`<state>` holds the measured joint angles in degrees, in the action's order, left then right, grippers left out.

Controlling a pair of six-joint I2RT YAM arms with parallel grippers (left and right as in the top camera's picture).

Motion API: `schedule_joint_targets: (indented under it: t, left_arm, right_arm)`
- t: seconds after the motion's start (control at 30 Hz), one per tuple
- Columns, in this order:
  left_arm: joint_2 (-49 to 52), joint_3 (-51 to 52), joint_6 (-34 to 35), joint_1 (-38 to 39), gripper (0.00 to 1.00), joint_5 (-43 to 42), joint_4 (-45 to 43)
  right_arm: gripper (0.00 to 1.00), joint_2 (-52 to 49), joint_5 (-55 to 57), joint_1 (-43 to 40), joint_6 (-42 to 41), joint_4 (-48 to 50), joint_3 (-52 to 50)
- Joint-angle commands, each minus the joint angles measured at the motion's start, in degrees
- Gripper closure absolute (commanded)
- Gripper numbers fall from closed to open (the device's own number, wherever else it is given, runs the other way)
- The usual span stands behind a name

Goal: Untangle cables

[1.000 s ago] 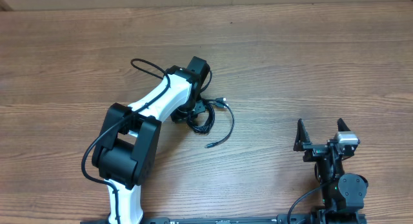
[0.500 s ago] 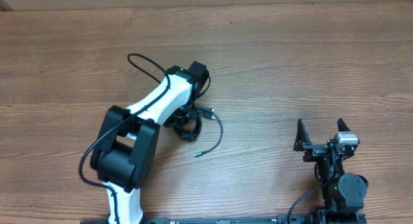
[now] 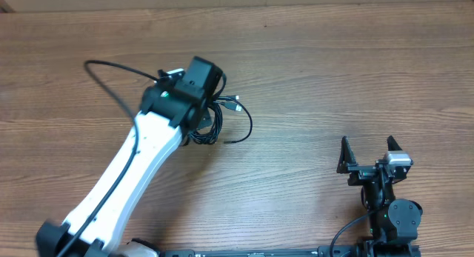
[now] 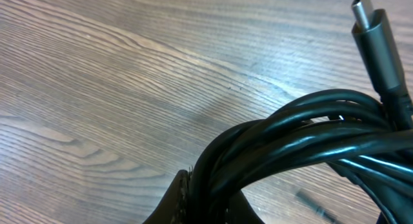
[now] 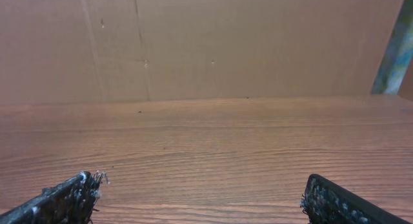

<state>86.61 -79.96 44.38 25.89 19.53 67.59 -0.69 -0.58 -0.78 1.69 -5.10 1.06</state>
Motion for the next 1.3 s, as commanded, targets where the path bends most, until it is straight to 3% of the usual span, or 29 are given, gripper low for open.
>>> schedule_joint_targets:
  t: [0.0, 0.4, 0.57, 1.03, 1.27]
  left_arm:
    - [-3.9, 0.0, -0.9, 0.3, 0.96, 0.3, 0.7]
    - [-5.3, 0.0, -0.9, 0.3, 0.96, 0.0, 3.1]
    - [-5.3, 0.0, 0.1, 0.4, 0.96, -4.4, 2.9]
    - [-5.2, 7.2, 24.5, 0.4, 0.96, -10.6, 1.4]
    - [-5.1, 12.1, 25.3, 0.4, 0.96, -14.1, -4.5]
  right_arm:
    - [0.0, 0.5, 0.7, -0.4, -0.1, 0.4, -0.6]
    - [0.0, 0.5, 0.7, -0.4, -0.2, 0.4, -0.6]
    - [0.0, 0.5, 0.7, -0.4, -0.2, 0.4, -0.6]
    - [0.0, 0.5, 0.7, -0.4, -0.2, 0.4, -0.6]
    - [0.0, 0.5, 0.7, -0.4, -0.2, 0.4, -0.6]
